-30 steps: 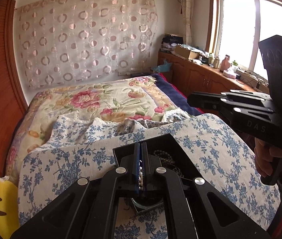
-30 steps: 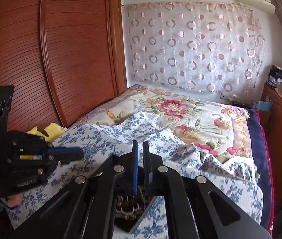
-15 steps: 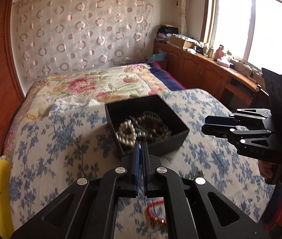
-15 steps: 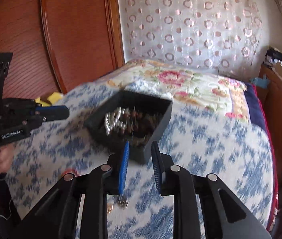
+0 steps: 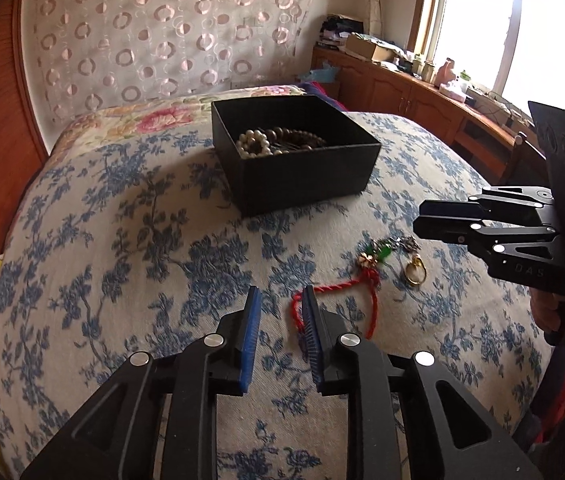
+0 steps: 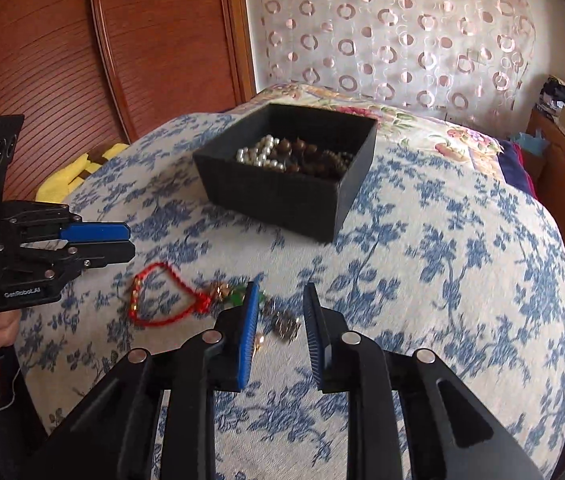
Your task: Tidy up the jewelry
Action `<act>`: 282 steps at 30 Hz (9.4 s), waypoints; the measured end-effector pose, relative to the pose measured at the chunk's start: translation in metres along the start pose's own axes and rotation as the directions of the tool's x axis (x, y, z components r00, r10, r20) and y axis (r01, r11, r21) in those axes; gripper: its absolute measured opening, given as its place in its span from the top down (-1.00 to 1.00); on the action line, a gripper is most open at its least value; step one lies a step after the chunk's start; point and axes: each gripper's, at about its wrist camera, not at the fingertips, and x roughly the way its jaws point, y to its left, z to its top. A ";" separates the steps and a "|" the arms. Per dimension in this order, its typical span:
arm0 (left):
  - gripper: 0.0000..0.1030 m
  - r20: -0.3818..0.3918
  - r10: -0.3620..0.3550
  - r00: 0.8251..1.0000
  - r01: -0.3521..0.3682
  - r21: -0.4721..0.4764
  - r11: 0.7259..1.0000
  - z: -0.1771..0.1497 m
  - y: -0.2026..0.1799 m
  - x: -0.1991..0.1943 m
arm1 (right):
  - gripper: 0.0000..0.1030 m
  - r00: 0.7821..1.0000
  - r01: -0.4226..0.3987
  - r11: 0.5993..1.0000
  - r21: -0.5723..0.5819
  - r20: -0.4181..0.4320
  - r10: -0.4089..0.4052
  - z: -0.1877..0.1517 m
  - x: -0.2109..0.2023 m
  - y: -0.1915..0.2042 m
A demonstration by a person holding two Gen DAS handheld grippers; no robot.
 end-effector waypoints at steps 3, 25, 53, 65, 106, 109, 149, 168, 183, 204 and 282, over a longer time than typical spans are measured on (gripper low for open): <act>0.45 -0.008 -0.009 1.000 0.009 0.002 1.000 -0.004 -0.006 0.000 | 0.51 1.000 -0.001 1.000 0.003 -0.001 0.001 -0.006 -0.001 0.003; 0.59 -0.047 0.098 0.994 -0.095 0.048 0.994 -0.020 -0.009 0.009 | 0.51 1.000 -0.016 1.000 0.008 0.002 0.016 -0.008 -0.002 0.009; 0.88 0.013 0.058 0.998 -0.058 -0.012 0.998 -0.018 0.004 -0.007 | 0.63 0.995 -0.008 0.987 -0.162 -0.102 -0.008 0.013 0.039 0.025; 0.88 0.052 0.054 0.997 -0.053 -0.020 0.998 -0.009 0.004 -0.015 | 0.63 1.000 -0.017 0.994 -0.104 -0.010 0.016 0.020 0.009 0.009; 0.88 0.229 0.058 0.972 -0.063 0.016 0.998 0.100 0.014 -0.033 | 0.64 0.991 -0.018 0.996 -0.086 0.127 0.029 0.121 -0.002 -0.021; 0.88 0.222 0.050 0.974 -0.056 0.022 0.998 0.106 0.012 -0.022 | 0.64 0.992 -0.029 0.997 -0.074 0.121 0.038 0.119 0.004 -0.027; 0.30 0.079 0.006 0.997 -0.010 0.058 0.998 0.054 -0.009 0.013 | 0.35 0.999 -0.045 0.998 -0.039 0.012 0.046 0.002 -0.019 -0.005; 0.30 0.019 -0.008 1.000 0.006 0.080 0.997 0.021 -0.025 0.021 | 0.77 0.997 -0.032 0.994 -0.102 -0.077 0.024 -0.010 0.011 0.011; 0.28 -0.046 -0.053 0.998 0.059 0.135 0.989 0.022 -0.052 0.051 | 0.77 1.000 0.008 0.999 -0.033 -0.007 -0.008 -0.006 -0.012 -0.017; 0.73 0.096 0.017 0.995 -0.025 0.084 0.996 0.076 -0.024 0.018 | 0.77 0.994 0.015 0.997 -0.075 0.107 -0.007 0.067 -0.001 -0.018; -0.86 0.292 0.273 0.917 -0.246 -0.125 0.961 0.035 -0.019 -0.108 | -0.95 0.892 0.212 0.945 0.248 0.347 -0.291 0.011 -0.130 0.011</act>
